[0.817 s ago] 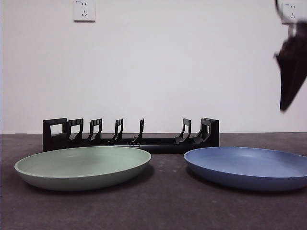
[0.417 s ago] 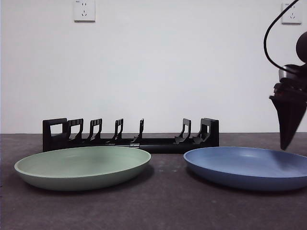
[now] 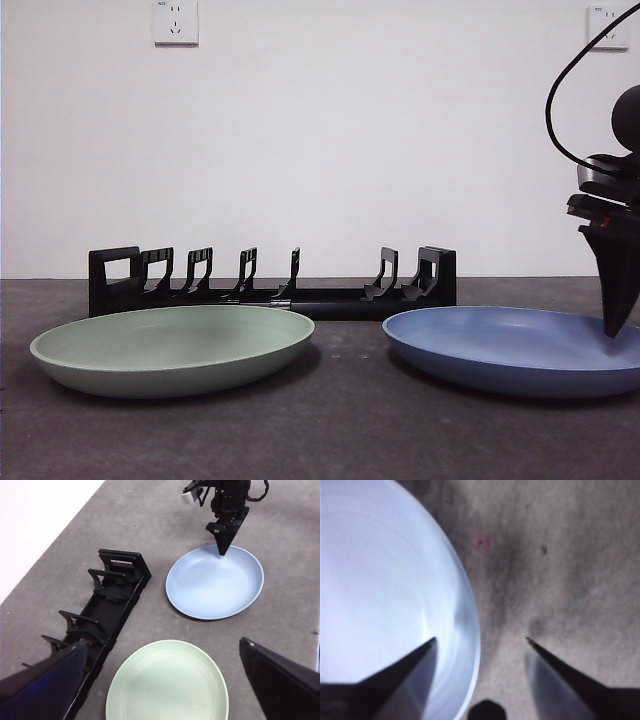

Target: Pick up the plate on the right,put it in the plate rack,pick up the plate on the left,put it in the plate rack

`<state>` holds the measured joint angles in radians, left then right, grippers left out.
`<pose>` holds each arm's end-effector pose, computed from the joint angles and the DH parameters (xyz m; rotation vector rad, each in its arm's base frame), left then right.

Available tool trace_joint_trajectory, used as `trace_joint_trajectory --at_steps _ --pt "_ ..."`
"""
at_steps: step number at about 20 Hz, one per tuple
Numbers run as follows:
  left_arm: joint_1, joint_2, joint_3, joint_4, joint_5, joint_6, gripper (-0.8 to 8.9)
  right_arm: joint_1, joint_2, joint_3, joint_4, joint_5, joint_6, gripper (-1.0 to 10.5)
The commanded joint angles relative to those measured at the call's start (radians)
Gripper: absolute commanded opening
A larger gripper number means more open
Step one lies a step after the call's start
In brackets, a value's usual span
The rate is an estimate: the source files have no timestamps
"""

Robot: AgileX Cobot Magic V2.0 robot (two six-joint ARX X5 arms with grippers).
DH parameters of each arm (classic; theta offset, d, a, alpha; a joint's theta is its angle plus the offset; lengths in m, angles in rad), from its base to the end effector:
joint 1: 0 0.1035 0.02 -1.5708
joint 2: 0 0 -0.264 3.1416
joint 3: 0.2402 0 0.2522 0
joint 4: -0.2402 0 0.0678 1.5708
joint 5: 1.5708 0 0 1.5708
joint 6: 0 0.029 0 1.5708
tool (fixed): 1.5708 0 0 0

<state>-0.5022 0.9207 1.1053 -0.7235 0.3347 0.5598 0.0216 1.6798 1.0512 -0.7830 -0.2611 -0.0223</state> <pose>0.1459 -0.0910 0.3687 0.5595 0.3102 -0.9506 0.2971 0.0139 0.1758 0.1507 1.4024 0.2496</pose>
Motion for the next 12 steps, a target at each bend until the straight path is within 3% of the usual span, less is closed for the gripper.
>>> trace_joint_trajectory --at_steps 1,6,8,12 --pt "-0.004 0.000 0.000 0.006 -0.006 0.018 6.01 0.009 0.008 0.000 0.002 -0.001 0.003 1.5" --pt "-0.004 0.000 0.000 0.006 -0.046 0.021 6.01 0.026 0.040 0.000 0.018 -0.020 0.003 0.8" --pt "-0.004 0.000 0.000 0.003 -0.048 0.021 6.01 0.025 0.047 0.000 0.032 -0.020 -0.004 -0.1" --pt "-0.004 0.000 0.000 0.002 -0.048 0.028 6.01 0.024 0.037 0.034 -0.006 -0.023 -0.014 -0.1"
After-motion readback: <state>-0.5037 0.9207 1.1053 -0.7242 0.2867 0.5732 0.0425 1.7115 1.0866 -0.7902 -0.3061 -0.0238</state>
